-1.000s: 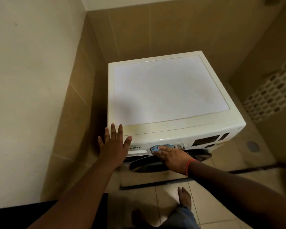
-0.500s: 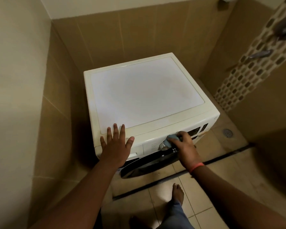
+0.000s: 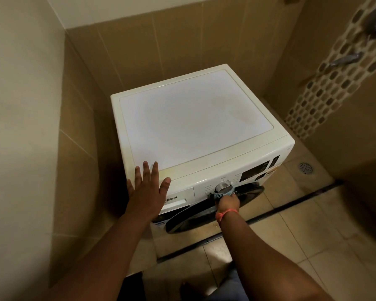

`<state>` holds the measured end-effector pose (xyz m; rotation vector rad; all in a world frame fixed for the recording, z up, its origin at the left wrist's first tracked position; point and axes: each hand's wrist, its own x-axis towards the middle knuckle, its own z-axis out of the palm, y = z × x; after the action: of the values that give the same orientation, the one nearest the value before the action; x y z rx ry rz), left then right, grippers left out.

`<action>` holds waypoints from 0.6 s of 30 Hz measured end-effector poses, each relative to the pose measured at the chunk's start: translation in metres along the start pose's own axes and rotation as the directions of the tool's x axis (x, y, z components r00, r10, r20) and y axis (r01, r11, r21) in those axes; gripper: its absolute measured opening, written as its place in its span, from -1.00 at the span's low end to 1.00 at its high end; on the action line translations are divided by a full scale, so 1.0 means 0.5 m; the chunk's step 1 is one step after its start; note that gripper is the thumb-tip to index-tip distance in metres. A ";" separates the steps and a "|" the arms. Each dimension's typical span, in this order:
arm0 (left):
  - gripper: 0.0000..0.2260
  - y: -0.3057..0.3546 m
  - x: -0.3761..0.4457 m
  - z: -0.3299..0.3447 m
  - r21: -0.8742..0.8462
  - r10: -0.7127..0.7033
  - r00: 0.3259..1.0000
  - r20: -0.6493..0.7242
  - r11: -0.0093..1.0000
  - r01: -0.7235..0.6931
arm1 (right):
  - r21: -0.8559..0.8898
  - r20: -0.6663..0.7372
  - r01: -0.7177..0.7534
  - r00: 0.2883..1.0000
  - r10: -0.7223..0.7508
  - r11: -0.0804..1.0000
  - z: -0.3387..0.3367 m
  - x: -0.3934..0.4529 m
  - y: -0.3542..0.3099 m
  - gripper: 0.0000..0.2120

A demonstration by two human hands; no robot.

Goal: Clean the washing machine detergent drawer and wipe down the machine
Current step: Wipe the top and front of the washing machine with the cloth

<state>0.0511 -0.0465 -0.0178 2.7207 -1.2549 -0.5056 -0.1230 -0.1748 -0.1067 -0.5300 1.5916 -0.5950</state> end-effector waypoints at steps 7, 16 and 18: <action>-0.30 0.005 0.003 0.000 -0.027 0.040 0.999 -0.036 0.999 -0.041 | -0.486 0.061 0.010 0.998 0.023 0.874 0.054 -0.095 0.009 -0.55; -0.26 0.057 0.009 -0.005 0.000 0.086 0.995 -0.042 0.996 -0.087 | -0.111 -0.103 0.170 0.978 -0.182 0.979 0.024 -0.090 -0.116 -0.77; -0.27 0.065 0.012 -0.007 0.015 0.092 0.995 -0.042 0.996 -0.092 | -0.098 -0.154 0.179 0.969 -0.192 0.979 -0.001 -0.059 -0.147 -0.74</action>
<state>0.0323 -0.0725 -0.0084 2.6543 -1.3696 -0.4288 -0.1210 -0.2114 -0.0367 -0.7142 1.7389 -0.7296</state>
